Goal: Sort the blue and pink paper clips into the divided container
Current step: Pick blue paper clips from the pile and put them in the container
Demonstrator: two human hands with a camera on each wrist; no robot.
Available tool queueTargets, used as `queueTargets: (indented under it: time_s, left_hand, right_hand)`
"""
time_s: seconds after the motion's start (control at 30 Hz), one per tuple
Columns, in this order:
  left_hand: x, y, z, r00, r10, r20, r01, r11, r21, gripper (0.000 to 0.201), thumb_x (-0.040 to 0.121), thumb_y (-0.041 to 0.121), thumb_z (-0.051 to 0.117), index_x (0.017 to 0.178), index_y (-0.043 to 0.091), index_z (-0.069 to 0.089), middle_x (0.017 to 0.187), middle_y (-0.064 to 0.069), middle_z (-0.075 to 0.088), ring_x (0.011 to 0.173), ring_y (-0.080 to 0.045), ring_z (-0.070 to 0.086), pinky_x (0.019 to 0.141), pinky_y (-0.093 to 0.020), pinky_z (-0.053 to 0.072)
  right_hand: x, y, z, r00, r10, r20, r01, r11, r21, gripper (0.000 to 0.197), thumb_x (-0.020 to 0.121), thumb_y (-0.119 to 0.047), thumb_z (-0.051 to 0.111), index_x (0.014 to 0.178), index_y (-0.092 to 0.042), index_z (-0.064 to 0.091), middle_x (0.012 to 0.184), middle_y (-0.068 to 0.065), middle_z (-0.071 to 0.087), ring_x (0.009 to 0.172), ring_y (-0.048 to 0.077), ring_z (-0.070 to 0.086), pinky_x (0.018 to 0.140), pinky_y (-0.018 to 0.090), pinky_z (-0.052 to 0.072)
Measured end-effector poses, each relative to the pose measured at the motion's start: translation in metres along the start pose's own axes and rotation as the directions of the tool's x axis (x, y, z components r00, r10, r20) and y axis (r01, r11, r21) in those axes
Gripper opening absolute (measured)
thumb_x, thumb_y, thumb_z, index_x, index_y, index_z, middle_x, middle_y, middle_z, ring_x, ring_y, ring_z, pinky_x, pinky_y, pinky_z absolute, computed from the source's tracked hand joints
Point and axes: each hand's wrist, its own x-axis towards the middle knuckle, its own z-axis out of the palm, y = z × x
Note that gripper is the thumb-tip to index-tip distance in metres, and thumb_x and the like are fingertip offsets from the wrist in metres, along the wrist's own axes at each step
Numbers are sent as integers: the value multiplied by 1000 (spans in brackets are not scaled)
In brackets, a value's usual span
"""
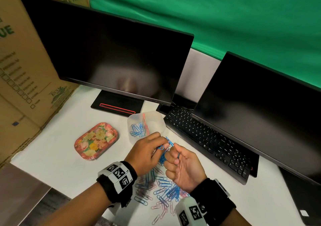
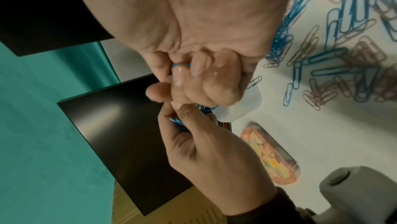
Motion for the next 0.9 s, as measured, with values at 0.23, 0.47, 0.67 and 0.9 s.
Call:
queueTargets:
  time_s: [0.23,0.47,0.67,0.9]
  left_hand:
    - [-4,1,-4,999,36,16,-37,998,45,13,95,26,47,91,25,59,80,12,44,66,-5,43,60,-17,34]
    - [-10,-1,-3,991,104,84,-114,987,114,9,96,26,50,99,26,58,80,5,45,67,-13,46,59,-28,43]
    - [-12,-7,5,973,129,191,-162,973,164,7,96,26,52,99,26,58,84,8,46,70,-13,48,61,-25,41]
    - [-19,-21,7,982,58,179,-95,974,203,11,92,24,55,100,32,54,85,10,44,67,-14,50,58,-21,38]
  right_hand:
    - [-1,-3,5,984,-164,-64,114,870,-480,47,100,-35,37,59,-16,49,57,-3,25,46,10,16,46,20,12]
    - [-4,-22,3,892,-452,-2,114,228,-967,48,98,-40,45,60,-12,50,47,-8,39,49,7,34,55,27,29]
    - [10,-28,-3,938,-345,19,192,476,-858,21,100,-15,48,79,-11,47,41,-13,34,38,1,26,38,15,23]
    - [24,0,-21,927,-331,-178,205,842,-499,23,96,-21,53,75,-18,44,60,-2,19,50,10,12,45,23,9]
